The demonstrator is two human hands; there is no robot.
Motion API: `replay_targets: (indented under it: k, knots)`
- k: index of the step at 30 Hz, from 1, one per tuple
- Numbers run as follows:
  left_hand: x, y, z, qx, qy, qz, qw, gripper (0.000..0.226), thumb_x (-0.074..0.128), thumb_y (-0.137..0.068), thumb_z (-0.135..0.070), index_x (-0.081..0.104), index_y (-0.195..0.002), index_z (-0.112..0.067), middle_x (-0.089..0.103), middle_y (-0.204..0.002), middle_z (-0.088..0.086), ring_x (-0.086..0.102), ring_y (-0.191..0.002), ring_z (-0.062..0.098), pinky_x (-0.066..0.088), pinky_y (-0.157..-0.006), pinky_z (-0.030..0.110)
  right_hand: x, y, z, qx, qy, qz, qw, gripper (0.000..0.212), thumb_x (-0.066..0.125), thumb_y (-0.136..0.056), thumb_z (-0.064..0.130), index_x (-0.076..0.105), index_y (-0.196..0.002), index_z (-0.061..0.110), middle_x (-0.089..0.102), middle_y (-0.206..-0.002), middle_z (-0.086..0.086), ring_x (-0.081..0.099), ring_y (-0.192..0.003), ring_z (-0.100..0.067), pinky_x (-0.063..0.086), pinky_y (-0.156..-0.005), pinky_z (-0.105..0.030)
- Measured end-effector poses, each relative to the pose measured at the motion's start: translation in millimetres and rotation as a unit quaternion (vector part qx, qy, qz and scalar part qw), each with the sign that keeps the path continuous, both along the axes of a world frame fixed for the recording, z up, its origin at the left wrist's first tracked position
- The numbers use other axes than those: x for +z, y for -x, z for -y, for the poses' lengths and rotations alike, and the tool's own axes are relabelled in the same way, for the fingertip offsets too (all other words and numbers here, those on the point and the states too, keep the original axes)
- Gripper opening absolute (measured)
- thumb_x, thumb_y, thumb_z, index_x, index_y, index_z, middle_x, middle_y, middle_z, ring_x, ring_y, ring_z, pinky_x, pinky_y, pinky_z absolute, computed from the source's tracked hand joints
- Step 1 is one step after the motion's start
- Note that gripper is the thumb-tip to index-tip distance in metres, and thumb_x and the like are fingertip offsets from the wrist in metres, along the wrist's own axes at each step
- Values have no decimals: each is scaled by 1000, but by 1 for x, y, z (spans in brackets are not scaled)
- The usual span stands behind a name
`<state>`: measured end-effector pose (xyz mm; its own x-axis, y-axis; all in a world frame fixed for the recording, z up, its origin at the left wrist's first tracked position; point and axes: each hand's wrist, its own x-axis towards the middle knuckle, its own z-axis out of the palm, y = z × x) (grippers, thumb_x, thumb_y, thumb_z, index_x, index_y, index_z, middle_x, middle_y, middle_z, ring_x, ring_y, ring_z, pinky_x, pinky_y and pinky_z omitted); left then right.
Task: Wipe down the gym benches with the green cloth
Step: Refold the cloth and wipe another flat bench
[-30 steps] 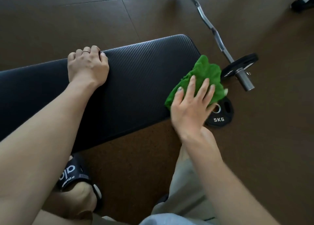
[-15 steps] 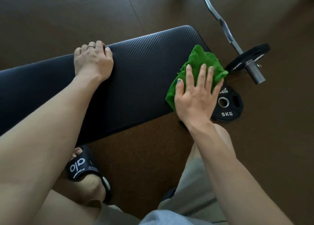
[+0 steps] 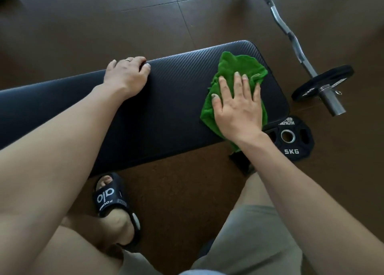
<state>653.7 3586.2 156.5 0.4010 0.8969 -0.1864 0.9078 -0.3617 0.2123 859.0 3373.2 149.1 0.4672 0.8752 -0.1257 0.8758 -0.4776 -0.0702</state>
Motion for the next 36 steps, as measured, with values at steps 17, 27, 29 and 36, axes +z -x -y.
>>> replay_targets:
  k: [17,27,29,36]
  knots:
    - [47,124,78,217,-73,208,951,43,37,-111,-29,49,-150,-17,54,-149,6,47,-138,21,33,-110,28,7,147,-160,248,0,-56,967,64,12,-108,48,5,-166,22,1,-174,-9,-4,-160,-27,-12,-127,-50]
    - [46,112,57,157,-13,61,986,42,37,-108,-33,53,-143,-16,56,-144,15,50,-133,34,36,-112,47,2,192,-86,474,-30,-85,876,58,23,-108,49,26,-163,30,16,-173,1,2,-160,-20,-4,-128,-49]
    - [48,105,56,142,-22,74,987,42,39,-108,-33,53,-143,-16,56,-144,15,50,-133,33,36,-112,45,4,170,-95,430,-19,-78,899,57,24,-108,53,24,-162,35,14,-173,4,3,-160,-17,-5,-129,-46]
    - [44,89,64,80,-28,125,989,49,48,-106,-35,48,-151,-17,51,-153,7,46,-141,26,34,-119,42,4,61,-141,124,8,-36,992,63,13,-107,54,8,-165,33,6,-174,-3,-2,-160,-20,-10,-128,-48]
